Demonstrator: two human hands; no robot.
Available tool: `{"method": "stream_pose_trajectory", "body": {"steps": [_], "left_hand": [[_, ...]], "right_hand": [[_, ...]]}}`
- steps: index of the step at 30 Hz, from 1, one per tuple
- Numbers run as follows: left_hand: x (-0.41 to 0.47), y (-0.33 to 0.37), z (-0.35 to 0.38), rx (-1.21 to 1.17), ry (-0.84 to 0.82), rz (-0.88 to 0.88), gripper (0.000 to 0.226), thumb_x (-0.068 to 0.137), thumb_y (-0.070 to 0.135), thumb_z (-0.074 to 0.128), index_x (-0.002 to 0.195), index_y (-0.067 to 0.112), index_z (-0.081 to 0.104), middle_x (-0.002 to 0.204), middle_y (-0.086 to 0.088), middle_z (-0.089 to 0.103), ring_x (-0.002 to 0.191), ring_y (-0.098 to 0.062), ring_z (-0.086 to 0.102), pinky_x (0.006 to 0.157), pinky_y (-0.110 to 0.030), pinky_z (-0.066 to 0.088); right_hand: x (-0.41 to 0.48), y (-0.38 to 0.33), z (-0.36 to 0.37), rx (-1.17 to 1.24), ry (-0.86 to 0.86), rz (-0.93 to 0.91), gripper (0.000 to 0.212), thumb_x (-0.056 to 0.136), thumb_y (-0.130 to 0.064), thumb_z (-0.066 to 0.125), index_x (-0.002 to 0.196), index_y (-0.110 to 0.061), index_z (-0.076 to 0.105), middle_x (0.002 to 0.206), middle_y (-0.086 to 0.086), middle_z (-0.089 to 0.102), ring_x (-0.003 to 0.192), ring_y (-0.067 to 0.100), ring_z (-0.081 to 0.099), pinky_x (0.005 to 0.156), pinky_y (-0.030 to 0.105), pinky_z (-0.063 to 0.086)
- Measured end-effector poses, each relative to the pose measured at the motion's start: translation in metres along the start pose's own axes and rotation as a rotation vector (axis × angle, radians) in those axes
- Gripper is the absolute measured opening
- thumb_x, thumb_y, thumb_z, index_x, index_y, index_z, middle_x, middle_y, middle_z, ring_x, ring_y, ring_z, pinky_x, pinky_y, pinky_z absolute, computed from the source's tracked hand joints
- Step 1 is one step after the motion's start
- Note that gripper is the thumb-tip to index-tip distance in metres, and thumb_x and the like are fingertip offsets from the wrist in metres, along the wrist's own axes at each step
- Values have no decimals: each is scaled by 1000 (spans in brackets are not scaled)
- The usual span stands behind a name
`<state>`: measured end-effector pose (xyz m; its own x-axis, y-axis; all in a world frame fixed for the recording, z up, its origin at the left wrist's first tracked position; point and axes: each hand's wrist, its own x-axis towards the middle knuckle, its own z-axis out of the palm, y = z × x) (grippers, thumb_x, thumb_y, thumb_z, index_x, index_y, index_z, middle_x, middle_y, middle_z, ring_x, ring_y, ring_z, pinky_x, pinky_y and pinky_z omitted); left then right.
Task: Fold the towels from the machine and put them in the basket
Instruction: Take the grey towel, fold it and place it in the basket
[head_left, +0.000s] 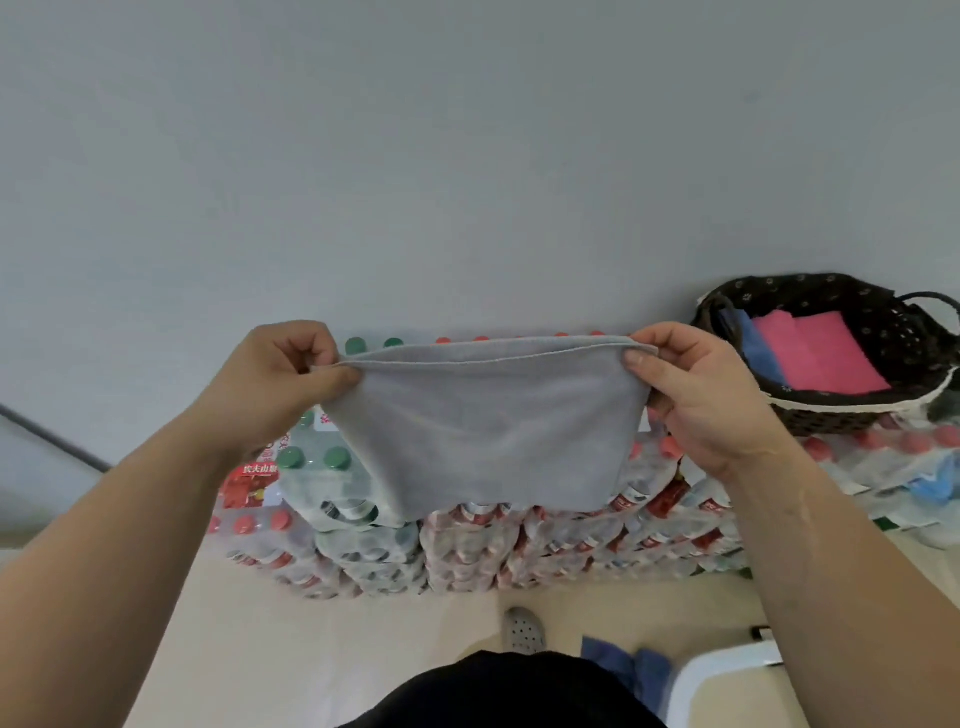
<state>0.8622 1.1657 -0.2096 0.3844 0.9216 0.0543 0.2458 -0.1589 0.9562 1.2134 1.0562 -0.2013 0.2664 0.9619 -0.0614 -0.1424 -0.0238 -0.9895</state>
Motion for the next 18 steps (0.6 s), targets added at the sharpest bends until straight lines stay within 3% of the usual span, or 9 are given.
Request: {"method": "stream_pose_trajectory", "body": {"steps": [4,6,8,10,11,13,15,17,18], "left_hand": [[-17,10,-33,-185,-20,23,39,62,30,84,59,16,48,57,-1,43,54,-11,38,50,-18,32],[-23,11,-49,-256,-172,-33,48,53,35,94,60,18,49,60,-4,41,54,-12,39,49,-19,33],[-29,7,-65,-153,-389,-146,46,57,33,95,66,15,54,63,-12,39,57,-17,38,51,-23,33],[-35,0,-77,150,-527,-243,25,69,19,90,80,17,67,64,-21,51,60,-21,44,59,-29,37],[-37,-5,-80,303,-497,-254,20,74,14,87,86,20,72,67,-18,61,60,-22,51,63,-32,41],[-37,-14,-76,485,-273,-218,13,79,11,83,83,22,76,70,-2,72,62,-14,63,68,-30,47],[-36,-19,-65,617,-14,-104,11,82,13,78,76,22,75,70,8,72,67,-9,65,65,-24,47],[-32,-23,-57,757,137,16,9,85,15,72,79,20,74,74,9,69,72,-11,62,63,-17,42],[-28,-24,-56,765,121,18,8,86,16,72,79,19,74,74,8,69,71,-12,62,62,-16,42]], "right_hand": [[-19,-8,19,246,-94,72,14,65,-24,78,77,-21,72,87,3,71,76,12,65,63,24,54],[-27,-4,26,303,-115,118,16,68,-15,75,84,-16,69,93,7,73,82,15,67,68,24,58],[-36,1,30,145,-235,221,23,69,-7,75,91,-16,74,88,7,72,77,15,66,65,23,57],[-42,7,32,-366,-443,335,29,79,-2,75,102,-19,76,84,6,66,71,14,62,62,24,55],[-42,12,34,-638,-479,330,27,84,-6,75,105,-23,76,82,3,65,70,14,61,63,27,56],[-37,23,44,-926,-283,204,19,88,-16,74,102,-29,76,79,-5,69,65,8,63,62,26,57],[-32,30,60,-966,0,-3,10,91,-19,70,97,-26,76,79,-8,70,63,3,62,56,11,46],[-26,35,72,-1028,10,-93,9,91,-21,69,94,-27,75,83,-13,69,74,1,62,59,7,38],[-22,36,75,-1025,-65,-59,9,90,-21,70,93,-27,75,84,-15,68,76,1,61,63,10,39]]}}
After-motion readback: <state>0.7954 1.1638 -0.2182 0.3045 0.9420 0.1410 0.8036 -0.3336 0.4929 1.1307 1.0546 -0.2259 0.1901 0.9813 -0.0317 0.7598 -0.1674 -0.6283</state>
